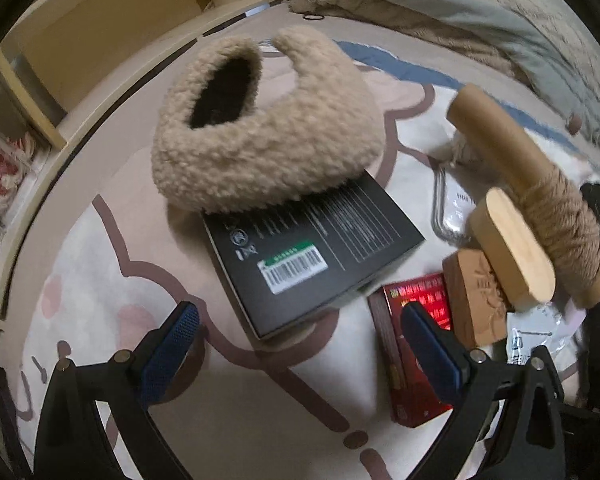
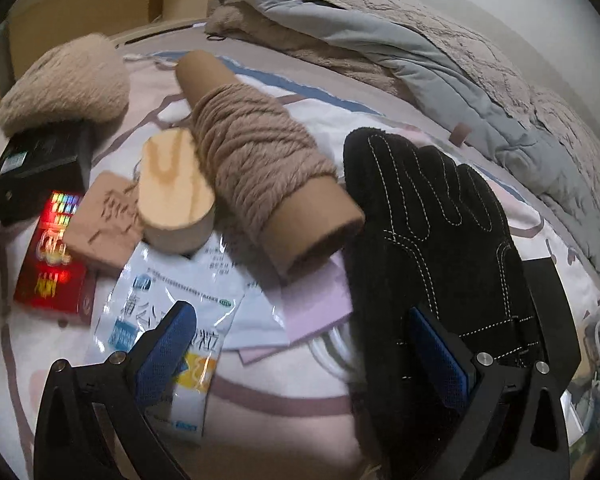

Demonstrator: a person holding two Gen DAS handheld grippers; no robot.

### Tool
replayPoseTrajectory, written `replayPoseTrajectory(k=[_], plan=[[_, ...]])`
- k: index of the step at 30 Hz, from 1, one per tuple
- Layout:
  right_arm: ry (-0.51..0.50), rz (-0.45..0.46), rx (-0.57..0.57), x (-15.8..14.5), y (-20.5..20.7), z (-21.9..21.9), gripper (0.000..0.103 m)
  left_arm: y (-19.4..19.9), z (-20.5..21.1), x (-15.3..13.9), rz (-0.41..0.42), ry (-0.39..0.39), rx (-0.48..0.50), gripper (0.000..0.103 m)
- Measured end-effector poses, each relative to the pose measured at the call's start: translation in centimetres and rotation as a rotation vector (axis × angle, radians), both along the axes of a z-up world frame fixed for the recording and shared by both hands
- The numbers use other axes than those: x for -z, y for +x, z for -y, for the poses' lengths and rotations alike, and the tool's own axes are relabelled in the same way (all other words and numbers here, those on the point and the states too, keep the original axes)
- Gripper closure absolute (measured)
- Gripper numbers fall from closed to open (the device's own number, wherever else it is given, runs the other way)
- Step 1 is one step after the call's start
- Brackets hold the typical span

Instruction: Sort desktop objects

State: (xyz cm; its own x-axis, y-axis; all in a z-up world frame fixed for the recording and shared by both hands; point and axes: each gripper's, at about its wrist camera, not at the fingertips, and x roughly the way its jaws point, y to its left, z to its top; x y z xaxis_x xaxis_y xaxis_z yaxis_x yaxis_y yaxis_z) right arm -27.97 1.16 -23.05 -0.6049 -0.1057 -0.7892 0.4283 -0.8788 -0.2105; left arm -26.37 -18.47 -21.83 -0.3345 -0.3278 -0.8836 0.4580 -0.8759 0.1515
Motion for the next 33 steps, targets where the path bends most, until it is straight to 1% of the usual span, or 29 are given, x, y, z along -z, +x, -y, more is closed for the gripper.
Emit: replayPoseTrajectory(k=[3,5,6,9,14,17,22,25,28,33], plan=[[0.022,-0.022,-0.013,0.4,1.0,-0.1,0.0,-0.3,-1.0,0.2,0.041,-0.095,0.03,0.002],[0.03,-0.032,-0.017,0.6,1.5,0.0,0.0,-0.4,-1.1,0.3,0.052,-0.121,0.03,0.002],[0.027,-0.03,-0.016,0.6,1.6,-0.1,0.0,-0.4,-1.0,0.3,0.052,-0.121,0.021,0.002],[0.037,-0.028,-0.026,0.7,1.9,-0.1,0.0,-0.5,-0.3,0.6,0.049,-0.098,-0.037,0.002],[0.032,-0.023,-0.032,0.6,2.0,-0.2,0.0,-0.8,0.6,0.7,0.017,-0.084,-0.152,0.002],[0.033,-0.024,-0.032,0.6,2.1,-0.3,0.0,-1.1,0.6,1.2,0.015,-0.08,-0.184,0.002],[0.023,-0.025,-0.035,0.6,2.1,-0.4,0.0,-2.0,1.0,1.9,-0.001,-0.056,-0.204,0.0],[0.022,-0.031,-0.038,0.6,2.3,-0.5,0.0,-3.5,0.2,2.1,-0.005,-0.064,-0.189,0.0],[0.019,-0.037,-0.043,0.6,2.5,-0.5,0.0,-4.0,0.8,2.8,0.007,-0.073,-0.188,0.0],[0.01,-0.033,-0.058,0.6,2.8,-0.7,0.0,-4.1,2.4,3.7,0.009,0.021,-0.222,0.0]])
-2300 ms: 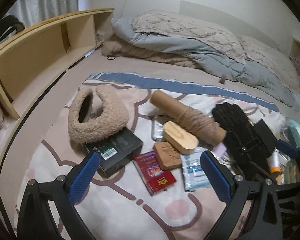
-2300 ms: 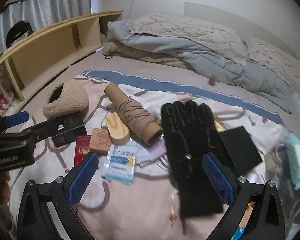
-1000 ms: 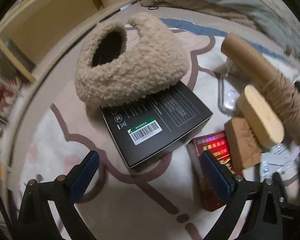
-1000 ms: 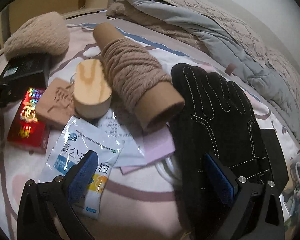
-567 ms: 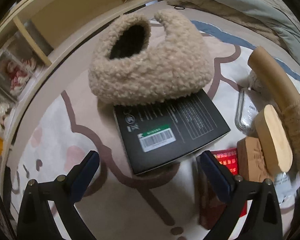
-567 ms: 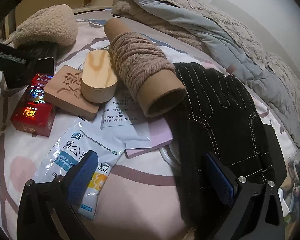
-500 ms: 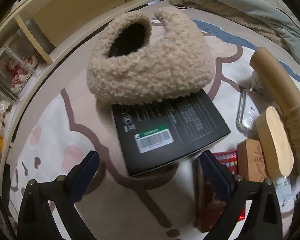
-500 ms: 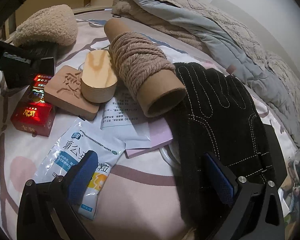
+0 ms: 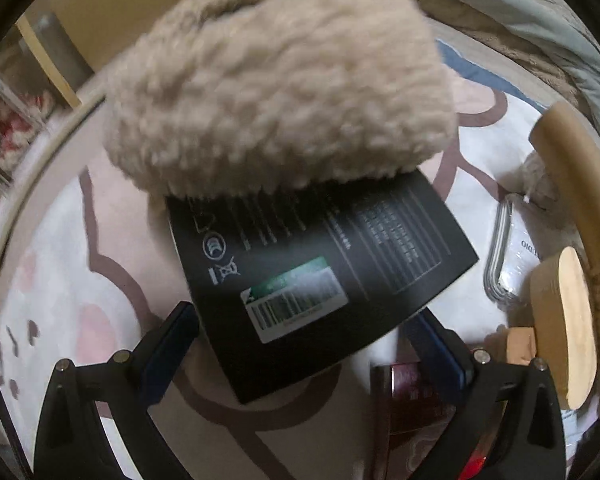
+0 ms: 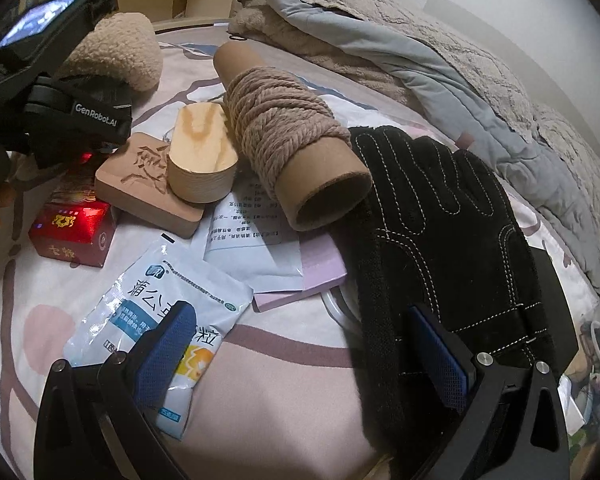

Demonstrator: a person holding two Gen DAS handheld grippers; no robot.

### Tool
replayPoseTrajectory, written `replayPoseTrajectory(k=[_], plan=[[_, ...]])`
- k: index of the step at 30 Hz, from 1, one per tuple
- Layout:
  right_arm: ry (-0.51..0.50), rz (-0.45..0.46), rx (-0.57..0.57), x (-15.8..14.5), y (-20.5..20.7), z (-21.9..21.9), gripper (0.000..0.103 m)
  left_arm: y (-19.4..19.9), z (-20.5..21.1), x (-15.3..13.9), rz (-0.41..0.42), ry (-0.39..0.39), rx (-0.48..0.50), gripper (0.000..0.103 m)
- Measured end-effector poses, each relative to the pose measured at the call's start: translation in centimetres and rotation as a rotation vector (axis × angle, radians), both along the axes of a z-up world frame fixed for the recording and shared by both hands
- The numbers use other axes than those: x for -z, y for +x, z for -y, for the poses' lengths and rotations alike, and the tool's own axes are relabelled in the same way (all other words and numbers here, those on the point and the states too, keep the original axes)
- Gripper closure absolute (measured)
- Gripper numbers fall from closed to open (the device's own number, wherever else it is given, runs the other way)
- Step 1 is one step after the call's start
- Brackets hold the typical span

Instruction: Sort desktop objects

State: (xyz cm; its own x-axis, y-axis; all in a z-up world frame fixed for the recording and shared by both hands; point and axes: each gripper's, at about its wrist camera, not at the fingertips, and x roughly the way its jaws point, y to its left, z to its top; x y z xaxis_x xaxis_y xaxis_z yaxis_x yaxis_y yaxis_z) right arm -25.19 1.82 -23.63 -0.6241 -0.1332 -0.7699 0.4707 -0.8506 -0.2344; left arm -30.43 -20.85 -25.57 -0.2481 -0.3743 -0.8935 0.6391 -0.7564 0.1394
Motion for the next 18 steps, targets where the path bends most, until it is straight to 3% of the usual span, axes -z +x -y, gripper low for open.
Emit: replayPoseTrajectory(k=[13,18], plan=[[0.054,0.001,-0.079,-0.1,2.8,-0.2,0.0,1.9,-1.7,-0.6,0.059,-0.029,0.168,0.0],[0.074,0.012,-0.12,-0.2,4.7,-0.8,0.0,3.0,-3.6,-1.0,0.083,-0.092,0.279,0.0]])
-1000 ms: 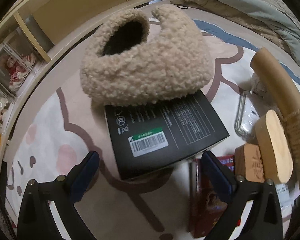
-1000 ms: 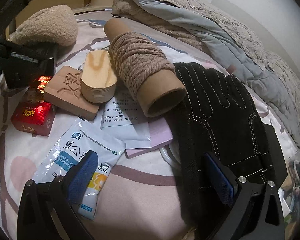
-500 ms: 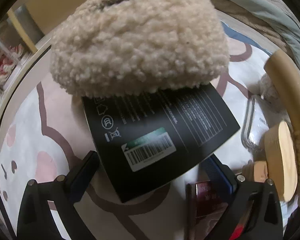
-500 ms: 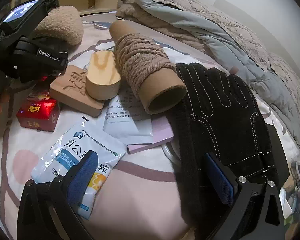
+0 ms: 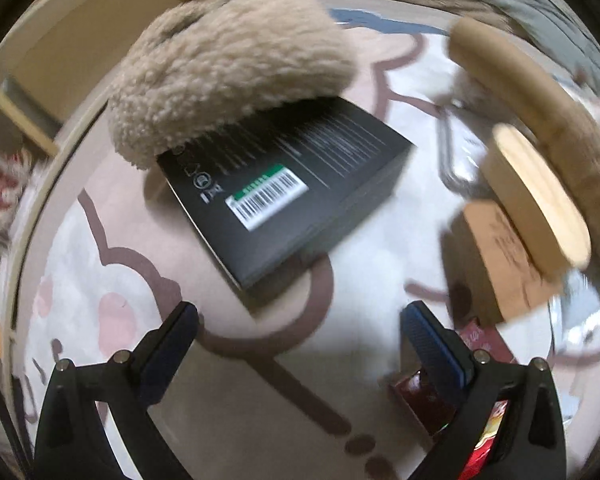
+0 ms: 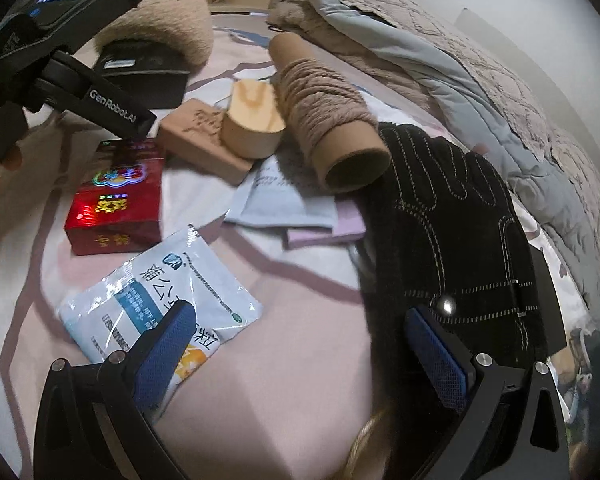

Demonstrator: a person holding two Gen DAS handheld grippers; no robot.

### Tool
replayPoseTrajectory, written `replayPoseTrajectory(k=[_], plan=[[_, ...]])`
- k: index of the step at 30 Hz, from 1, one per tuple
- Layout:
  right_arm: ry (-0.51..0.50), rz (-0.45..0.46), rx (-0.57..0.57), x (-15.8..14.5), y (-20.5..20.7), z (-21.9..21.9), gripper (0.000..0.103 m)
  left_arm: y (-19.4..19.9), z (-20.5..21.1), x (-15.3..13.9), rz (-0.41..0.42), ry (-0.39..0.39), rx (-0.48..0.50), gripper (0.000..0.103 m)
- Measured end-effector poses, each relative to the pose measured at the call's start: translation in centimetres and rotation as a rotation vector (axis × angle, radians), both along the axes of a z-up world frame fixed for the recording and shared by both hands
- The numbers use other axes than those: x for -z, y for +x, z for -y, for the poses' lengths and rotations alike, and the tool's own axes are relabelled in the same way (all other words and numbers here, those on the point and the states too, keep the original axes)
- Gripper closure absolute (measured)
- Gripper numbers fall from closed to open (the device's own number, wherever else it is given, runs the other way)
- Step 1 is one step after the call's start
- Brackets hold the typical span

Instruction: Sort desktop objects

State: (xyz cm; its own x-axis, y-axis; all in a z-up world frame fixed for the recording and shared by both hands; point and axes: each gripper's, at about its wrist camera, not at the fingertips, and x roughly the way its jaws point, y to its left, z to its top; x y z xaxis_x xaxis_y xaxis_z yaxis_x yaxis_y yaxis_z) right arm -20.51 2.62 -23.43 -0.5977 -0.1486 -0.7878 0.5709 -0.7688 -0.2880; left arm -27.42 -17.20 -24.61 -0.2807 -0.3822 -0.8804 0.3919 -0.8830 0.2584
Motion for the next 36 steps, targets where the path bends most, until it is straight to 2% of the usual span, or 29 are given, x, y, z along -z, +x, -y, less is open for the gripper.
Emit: replayPoseTrajectory(k=[4,9,11,16,20,25,28,29,36], plan=[[0.008,0.018,-0.017,-0.1,1.3,-0.6,0.0,1.3,-1.2,-0.5,0.002,-0.02,0.089,0.0],[-0.092,0.166,0.035,0.1,1.8,-3.1,0.0,2.8,-1.9,-0.9,0.009,0.005,0.153,0.001],[-0.124,0.201,0.056,0.0,2.0,-4.0,0.0,3.3,-1.9,-1.4,-0.015,0.017,0.174,0.001],[-0.157,0.186,0.082,0.3,4.0,-5.0,0.0,4.7,-2.0,-3.1,-0.13,0.121,0.212,0.001],[-0.131,0.173,0.053,0.9,5.6,-5.5,0.0,5.7,-4.6,-4.2,-0.194,0.213,0.26,0.001],[-0.152,0.189,0.062,0.7,6.4,-6.4,0.0,6.3,-8.4,-3.9,-0.24,0.215,0.382,0.001],[-0.174,0.19,0.072,0.7,6.7,-6.7,0.0,5.3,-8.8,-3.5,-0.25,0.233,0.411,0.001],[-0.178,0.185,0.078,0.8,6.7,-6.6,0.0,6.5,-8.5,-3.6,-0.253,0.241,0.417,0.001],[-0.174,0.065,0.125,0.5,8.4,-6.4,0.0,5.6,-8.6,-1.5,-0.249,0.28,0.454,0.001]])
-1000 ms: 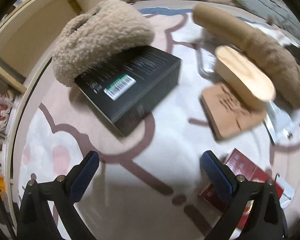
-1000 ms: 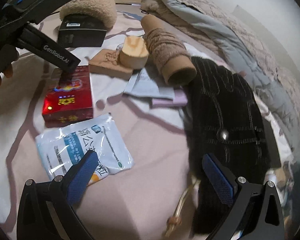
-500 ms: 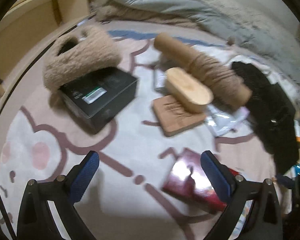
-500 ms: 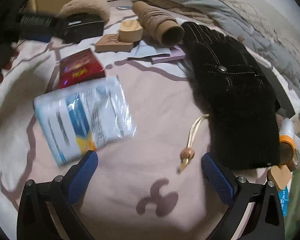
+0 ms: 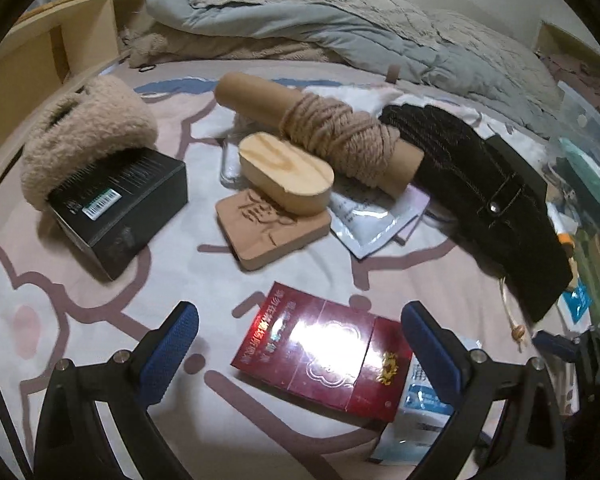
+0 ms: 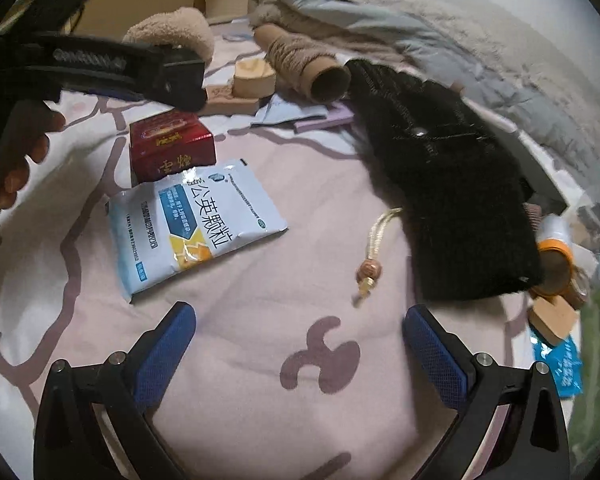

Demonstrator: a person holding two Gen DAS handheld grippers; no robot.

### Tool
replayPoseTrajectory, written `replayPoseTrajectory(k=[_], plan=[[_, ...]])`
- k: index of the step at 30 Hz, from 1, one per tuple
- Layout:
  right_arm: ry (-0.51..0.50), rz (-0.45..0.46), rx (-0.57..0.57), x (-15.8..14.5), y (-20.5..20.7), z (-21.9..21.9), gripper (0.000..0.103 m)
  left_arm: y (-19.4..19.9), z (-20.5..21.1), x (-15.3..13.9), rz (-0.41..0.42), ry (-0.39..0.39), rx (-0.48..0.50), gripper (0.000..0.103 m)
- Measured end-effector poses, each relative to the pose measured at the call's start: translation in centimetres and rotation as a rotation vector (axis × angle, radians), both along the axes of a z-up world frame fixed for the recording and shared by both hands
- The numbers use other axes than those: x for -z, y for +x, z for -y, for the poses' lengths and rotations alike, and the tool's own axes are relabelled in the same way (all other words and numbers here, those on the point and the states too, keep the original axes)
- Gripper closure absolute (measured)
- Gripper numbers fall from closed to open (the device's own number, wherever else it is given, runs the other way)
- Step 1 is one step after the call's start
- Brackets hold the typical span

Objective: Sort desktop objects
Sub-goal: 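Lower the left tool toward the red cigarette pack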

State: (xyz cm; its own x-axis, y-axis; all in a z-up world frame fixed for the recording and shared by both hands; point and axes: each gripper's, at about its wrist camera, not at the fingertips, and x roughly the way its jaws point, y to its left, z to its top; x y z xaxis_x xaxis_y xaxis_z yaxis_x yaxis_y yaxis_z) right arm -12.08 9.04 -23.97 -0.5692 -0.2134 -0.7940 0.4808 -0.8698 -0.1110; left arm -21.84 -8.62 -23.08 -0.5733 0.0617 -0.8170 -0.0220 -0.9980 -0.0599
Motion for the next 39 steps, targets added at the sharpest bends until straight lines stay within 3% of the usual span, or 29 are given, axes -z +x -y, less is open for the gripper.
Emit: replayPoseTrajectory(k=[8,16,19,22,27,30,35,39], plan=[[-0.088,0.006,0.075,-0.1,3.5,-2.1,0.0,0.4,0.0,1.4,-0.003,-0.002,0.02,0.001],[-0.074,0.016,0.097,-0.4,6.1,-2.1,0.0,1.4,-0.1,1.9,-0.034,-0.011,0.061,0.001],[-0.147,0.072,0.124,-1.3,6.2,-3.2,0.0,2.0,0.3,2.1,-0.044,0.004,0.086,0.001],[-0.223,0.065,0.214,-3.6,5.7,-4.1,0.0,2.6,0.8,2.2,-0.049,0.022,0.102,0.001],[-0.49,0.123,0.431,-7.1,2.7,-5.0,0.0,2.6,1.2,2.2,-0.041,0.036,0.101,0.0],[-0.571,0.103,0.528,-7.7,0.9,-3.6,0.0,2.7,1.1,2.2,-0.042,0.028,0.101,0.0],[-0.586,0.054,0.599,-7.3,-2.5,-0.8,0.0,2.7,1.1,2.2,-0.041,0.034,0.1,0.0],[-0.487,-0.024,0.653,-5.6,-2.8,0.0,0.0,2.7,1.1,2.2,-0.041,0.042,0.102,0.0]])
